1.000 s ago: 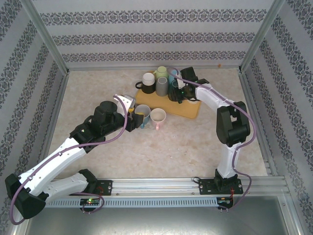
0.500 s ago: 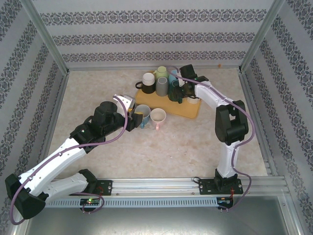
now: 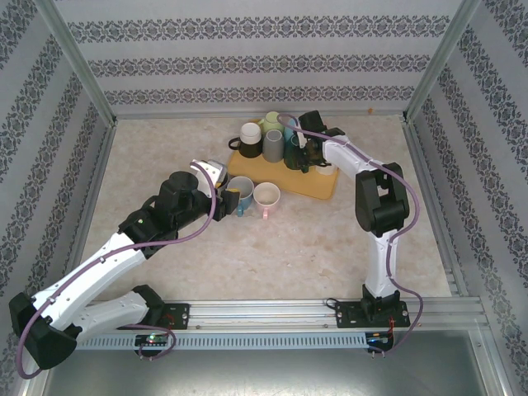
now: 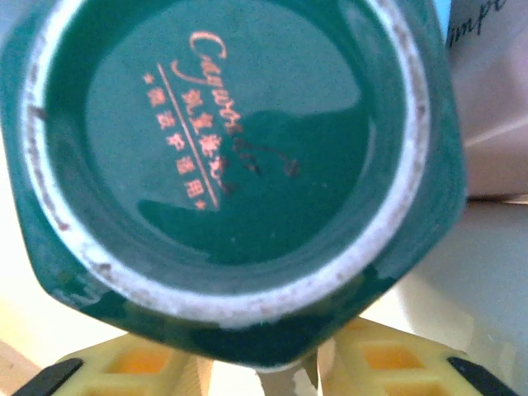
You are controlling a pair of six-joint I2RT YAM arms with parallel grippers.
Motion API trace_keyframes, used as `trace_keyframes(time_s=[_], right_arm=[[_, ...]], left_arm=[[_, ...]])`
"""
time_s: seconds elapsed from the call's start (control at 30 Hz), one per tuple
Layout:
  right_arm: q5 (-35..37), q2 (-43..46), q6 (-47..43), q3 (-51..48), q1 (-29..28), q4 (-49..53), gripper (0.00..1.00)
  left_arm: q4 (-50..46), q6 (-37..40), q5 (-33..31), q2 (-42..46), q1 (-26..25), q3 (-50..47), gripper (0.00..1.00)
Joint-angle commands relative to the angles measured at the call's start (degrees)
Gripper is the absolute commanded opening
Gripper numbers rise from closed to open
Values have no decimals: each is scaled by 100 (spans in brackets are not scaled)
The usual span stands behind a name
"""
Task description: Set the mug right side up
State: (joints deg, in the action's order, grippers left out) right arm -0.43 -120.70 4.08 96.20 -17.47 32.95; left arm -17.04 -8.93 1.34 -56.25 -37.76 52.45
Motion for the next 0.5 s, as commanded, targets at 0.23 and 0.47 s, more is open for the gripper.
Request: trace_keyframes(time_s=[0.23, 0.47], right_arm=[[133, -131, 23, 260, -1, 88, 5], [70, 337, 104, -90, -10, -138, 0]], left_arm=[[269, 188, -143, 87, 29, -64, 59], [257, 236, -202, 127, 31, -64, 59]])
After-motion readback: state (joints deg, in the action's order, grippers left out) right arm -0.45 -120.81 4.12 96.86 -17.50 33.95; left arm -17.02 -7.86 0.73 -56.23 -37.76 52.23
